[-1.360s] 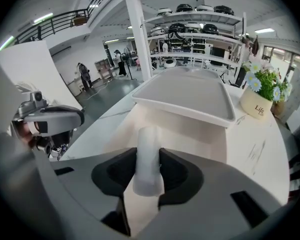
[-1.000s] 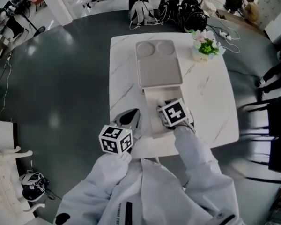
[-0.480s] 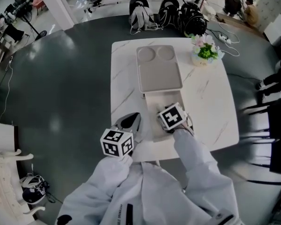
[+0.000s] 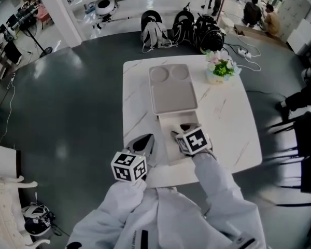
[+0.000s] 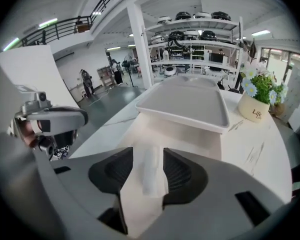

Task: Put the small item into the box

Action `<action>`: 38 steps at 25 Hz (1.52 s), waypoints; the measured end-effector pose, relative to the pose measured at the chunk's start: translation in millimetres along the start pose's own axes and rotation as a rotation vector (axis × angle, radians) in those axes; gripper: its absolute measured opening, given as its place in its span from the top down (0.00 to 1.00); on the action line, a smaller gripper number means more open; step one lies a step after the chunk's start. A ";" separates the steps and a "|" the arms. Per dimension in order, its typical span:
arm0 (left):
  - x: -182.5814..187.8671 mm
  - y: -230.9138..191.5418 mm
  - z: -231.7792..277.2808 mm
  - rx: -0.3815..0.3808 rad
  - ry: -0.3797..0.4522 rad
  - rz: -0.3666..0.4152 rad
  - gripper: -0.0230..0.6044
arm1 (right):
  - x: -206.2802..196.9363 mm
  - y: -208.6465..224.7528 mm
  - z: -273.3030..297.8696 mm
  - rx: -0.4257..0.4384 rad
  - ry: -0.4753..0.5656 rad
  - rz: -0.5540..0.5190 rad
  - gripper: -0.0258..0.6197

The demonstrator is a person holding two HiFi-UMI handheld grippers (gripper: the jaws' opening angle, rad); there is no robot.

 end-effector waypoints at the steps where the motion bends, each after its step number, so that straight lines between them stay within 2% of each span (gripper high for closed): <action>1: 1.1 0.7 -0.7 -0.003 0.002 0.002 0.97 | 3.7 -2.0 -5.1 0.008 0.031 -0.002 0.69; 3: 3.5 2.7 -2.3 -0.008 0.008 0.003 0.97 | 11.1 -4.9 -15.8 0.005 0.093 -0.042 0.78; 6: 9.0 7.2 -5.6 -0.016 0.028 0.013 0.97 | 16.4 -6.3 -29.7 -0.028 0.164 -0.109 0.86; 13: 34.3 21.1 -18.7 -0.048 0.122 0.087 0.97 | 19.2 -4.2 -56.9 -0.013 0.373 -0.018 0.97; 17: 49.1 28.8 -26.5 -0.063 0.171 0.099 0.97 | 27.4 -6.4 -83.0 0.020 0.554 0.053 0.97; 23: 66.0 36.2 -39.1 -0.072 0.238 0.162 0.97 | 32.3 -12.3 -112.0 0.002 0.731 0.019 0.97; 29: 84.6 44.7 -53.5 -0.078 0.309 0.198 0.97 | 38.5 -15.6 -146.9 -0.025 0.860 0.012 0.97; 34: 100.4 48.2 -68.7 -0.057 0.386 0.240 0.97 | 38.2 -10.9 -172.3 -0.066 0.937 0.027 0.97; 38: 107.7 45.7 -77.5 -0.037 0.412 0.277 0.97 | 39.3 -8.3 -191.8 -0.102 0.994 0.035 0.97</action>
Point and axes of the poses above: the fingertips, and each gripper's own axes: z forward along the fingers, y to its right, x out of its top, the point moved 3 cm from there along -z, backward along the fingers, and after that the axes turned 2 degrees about x, right-handed, at the moved point
